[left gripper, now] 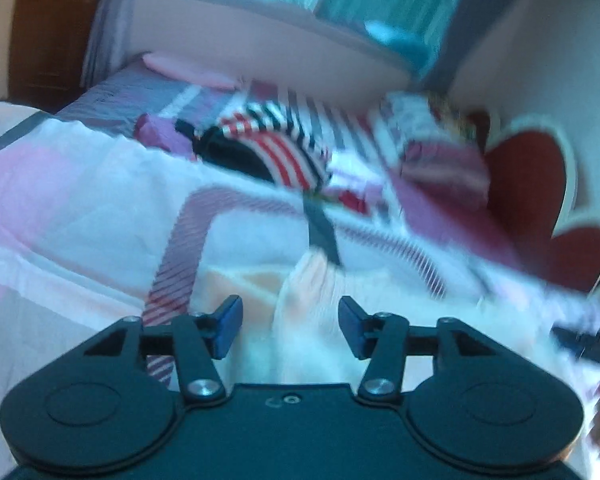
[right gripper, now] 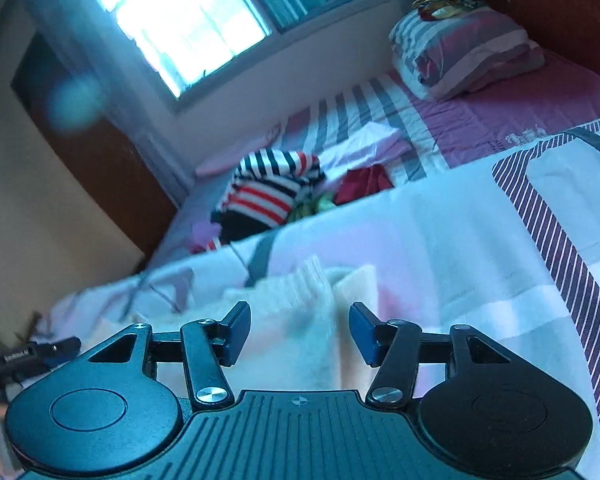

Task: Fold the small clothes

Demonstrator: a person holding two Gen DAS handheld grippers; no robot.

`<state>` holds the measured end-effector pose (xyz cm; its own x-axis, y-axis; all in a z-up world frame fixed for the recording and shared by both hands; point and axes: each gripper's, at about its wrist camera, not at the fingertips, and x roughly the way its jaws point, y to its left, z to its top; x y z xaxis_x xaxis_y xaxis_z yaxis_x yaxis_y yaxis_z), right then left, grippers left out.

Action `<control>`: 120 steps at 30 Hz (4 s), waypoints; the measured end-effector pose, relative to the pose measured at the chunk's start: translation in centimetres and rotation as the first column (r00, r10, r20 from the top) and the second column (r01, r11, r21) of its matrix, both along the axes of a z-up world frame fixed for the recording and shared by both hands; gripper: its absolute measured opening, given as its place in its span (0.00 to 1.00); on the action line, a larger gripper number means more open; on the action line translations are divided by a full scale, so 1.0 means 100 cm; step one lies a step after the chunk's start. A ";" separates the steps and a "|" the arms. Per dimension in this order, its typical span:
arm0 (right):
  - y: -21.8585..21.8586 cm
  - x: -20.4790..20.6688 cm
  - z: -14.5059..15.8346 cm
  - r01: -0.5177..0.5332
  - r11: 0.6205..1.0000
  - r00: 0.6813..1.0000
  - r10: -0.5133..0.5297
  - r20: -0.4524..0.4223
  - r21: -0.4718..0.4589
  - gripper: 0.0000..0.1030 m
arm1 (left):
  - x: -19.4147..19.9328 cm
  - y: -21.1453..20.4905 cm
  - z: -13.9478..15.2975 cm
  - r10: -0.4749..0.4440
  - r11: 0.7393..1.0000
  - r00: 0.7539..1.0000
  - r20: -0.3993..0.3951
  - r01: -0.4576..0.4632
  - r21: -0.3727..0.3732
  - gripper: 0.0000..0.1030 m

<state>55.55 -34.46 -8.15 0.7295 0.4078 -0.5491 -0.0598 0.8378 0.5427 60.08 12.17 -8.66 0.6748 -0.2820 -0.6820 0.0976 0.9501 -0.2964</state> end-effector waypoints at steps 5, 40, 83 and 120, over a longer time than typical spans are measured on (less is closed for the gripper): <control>0.031 0.004 -0.009 -0.045 0.985 0.999 0.044 -0.015 -0.165 0.01 | -0.007 -0.013 -0.006 -0.029 0.992 0.999 0.036 0.024 0.123 0.01; 0.078 0.012 -0.028 -0.006 0.915 0.999 0.022 0.037 -0.402 0.43 | -0.018 -0.044 -0.011 -0.016 0.958 0.993 0.117 -0.018 0.286 0.86; 0.203 -0.194 -0.005 -0.179 0.898 0.979 0.202 0.013 -0.403 0.33 | -0.212 -0.129 -0.008 -0.129 0.927 0.986 0.107 0.082 0.367 0.67; 0.111 -0.217 -0.005 0.002 0.881 0.998 -0.034 -0.059 -0.472 0.33 | -0.216 -0.054 -0.018 0.018 0.954 1.000 0.026 -0.025 0.298 0.86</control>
